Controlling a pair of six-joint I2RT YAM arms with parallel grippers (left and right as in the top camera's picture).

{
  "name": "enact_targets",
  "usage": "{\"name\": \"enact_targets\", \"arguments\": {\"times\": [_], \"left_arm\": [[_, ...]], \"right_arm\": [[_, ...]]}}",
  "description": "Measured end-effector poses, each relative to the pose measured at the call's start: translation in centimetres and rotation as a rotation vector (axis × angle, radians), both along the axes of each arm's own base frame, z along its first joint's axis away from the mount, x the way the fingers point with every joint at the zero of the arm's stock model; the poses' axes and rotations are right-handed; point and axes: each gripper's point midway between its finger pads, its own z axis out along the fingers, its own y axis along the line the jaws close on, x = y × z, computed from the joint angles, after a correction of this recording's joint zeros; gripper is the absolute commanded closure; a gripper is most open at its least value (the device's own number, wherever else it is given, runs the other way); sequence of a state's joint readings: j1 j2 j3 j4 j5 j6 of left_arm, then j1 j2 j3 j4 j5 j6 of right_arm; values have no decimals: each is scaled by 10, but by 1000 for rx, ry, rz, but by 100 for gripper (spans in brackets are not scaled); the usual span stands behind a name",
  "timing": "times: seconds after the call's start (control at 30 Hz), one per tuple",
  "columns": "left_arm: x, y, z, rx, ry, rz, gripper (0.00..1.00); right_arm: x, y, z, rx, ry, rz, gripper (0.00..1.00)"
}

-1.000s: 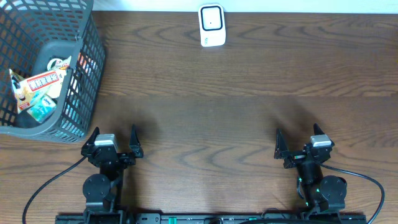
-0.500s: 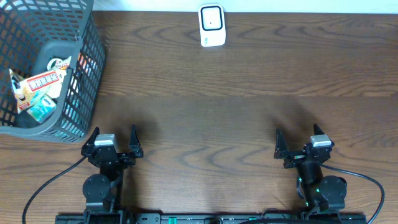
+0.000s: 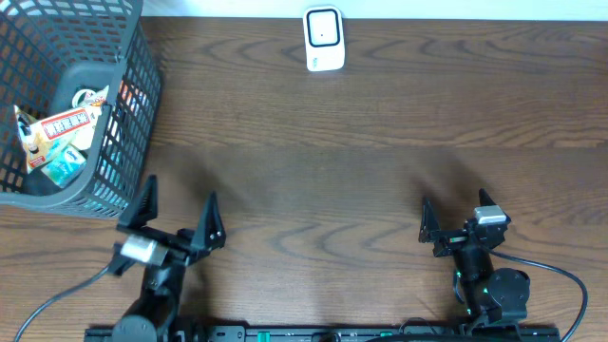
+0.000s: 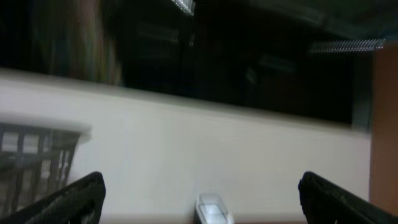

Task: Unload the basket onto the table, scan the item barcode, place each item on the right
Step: 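Reach the left gripper into the basket and grasp the snack bag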

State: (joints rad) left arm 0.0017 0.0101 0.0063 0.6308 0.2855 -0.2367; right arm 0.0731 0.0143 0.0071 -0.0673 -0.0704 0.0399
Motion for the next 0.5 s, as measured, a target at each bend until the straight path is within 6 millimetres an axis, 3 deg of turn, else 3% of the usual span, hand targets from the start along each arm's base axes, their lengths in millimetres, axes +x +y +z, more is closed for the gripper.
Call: {"name": "enact_targets", "arguments": {"times": [0.07,0.2,0.33,0.4,0.5], "left_arm": [[-10,4,16,-14,-77,17,2],[-14,16,31,-57,-117,79,2],[-21,24,76,-81,-155,117,2],[-13,26,97,-85,-104,130,2],[21,27,111,-47,140,152,2]], "right_arm": [[0,0,0,0,0,0,1],[0,0,0,0,0,0,1],[0,0,0,0,0,0,1],[0,0,0,0,-1,0,1],[0,0,0,0,-1,0,1]]}}
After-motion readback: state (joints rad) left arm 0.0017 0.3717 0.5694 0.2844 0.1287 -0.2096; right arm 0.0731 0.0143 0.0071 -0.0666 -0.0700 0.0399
